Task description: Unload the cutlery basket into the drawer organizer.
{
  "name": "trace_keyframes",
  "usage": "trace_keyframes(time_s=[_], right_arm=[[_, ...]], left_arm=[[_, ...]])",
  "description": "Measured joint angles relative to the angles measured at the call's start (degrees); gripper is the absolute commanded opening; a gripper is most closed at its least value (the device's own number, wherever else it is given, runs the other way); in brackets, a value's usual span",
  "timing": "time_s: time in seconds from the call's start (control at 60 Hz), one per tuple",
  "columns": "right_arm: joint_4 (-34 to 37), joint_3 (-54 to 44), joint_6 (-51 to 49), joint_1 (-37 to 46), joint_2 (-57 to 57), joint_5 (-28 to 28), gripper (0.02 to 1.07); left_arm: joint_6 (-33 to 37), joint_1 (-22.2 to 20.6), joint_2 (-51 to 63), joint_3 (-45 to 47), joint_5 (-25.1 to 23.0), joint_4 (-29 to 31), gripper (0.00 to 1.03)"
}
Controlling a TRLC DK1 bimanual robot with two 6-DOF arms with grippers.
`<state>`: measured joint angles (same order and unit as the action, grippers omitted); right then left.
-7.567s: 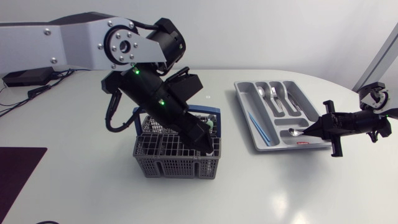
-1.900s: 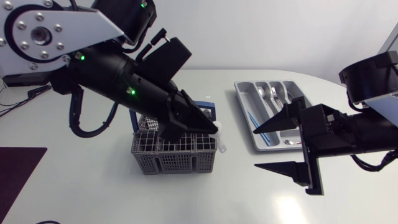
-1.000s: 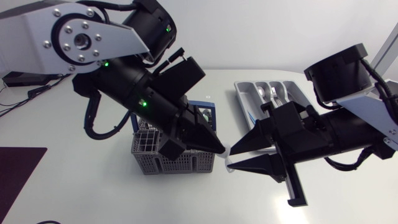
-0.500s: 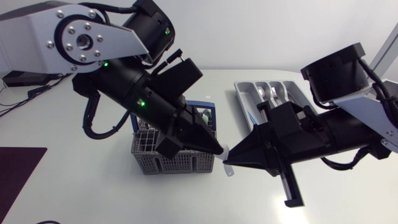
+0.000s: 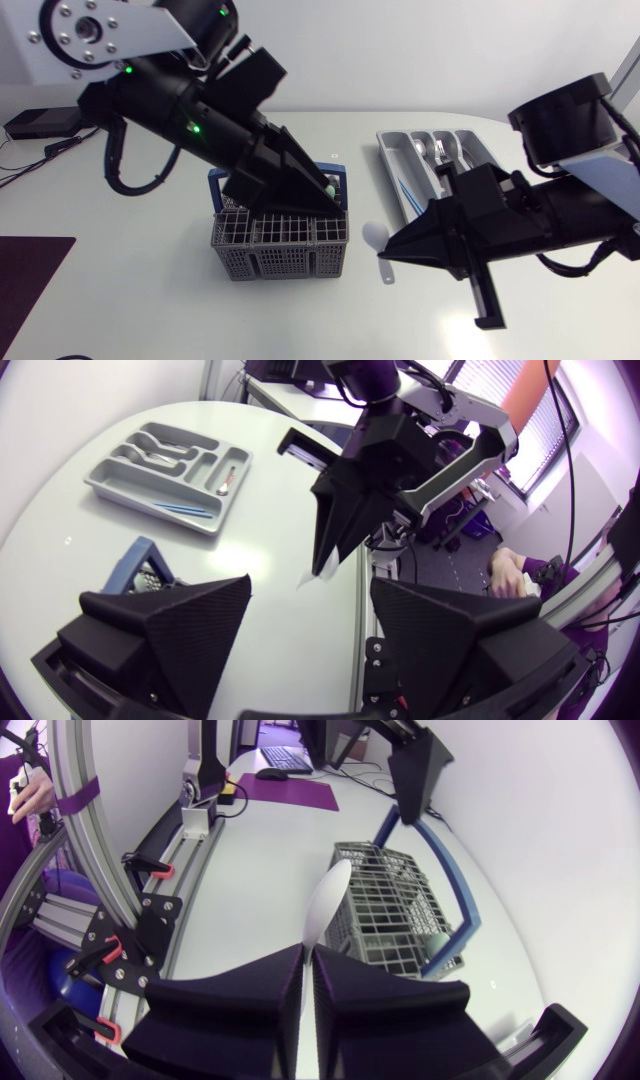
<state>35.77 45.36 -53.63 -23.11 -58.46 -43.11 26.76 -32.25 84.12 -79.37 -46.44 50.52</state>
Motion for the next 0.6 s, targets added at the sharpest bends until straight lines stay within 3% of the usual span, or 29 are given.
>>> trace_keyframes(time_s=[0.133, 0.25, 0.45, 0.6], right_arm=[[0.4, -0.6, -5.3, 9.9, 1.3, 1.3, 0.07], [-1.5, -1.7, -9.9, 18.6, 1.4, 3.8, 0.07], [-13.2, -7.6, -16.0, 27.7, 0.8, 10.0, 0.07], [-19.5, -10.4, -20.7, 33.1, -3.1, 12.7, 0.07]], left_arm=[[-0.1, 4.8, -1.9, -0.1, 4.5, 0.0, 0.99], [0.3, 6.4, -3.9, 0.9, 9.6, 0.1, 0.99], [0.8, 7.6, -5.6, 4.7, 18.3, 0.2, 0.99], [1.4, 8.7, -5.6, 7.1, 21.4, 0.2, 0.99]])
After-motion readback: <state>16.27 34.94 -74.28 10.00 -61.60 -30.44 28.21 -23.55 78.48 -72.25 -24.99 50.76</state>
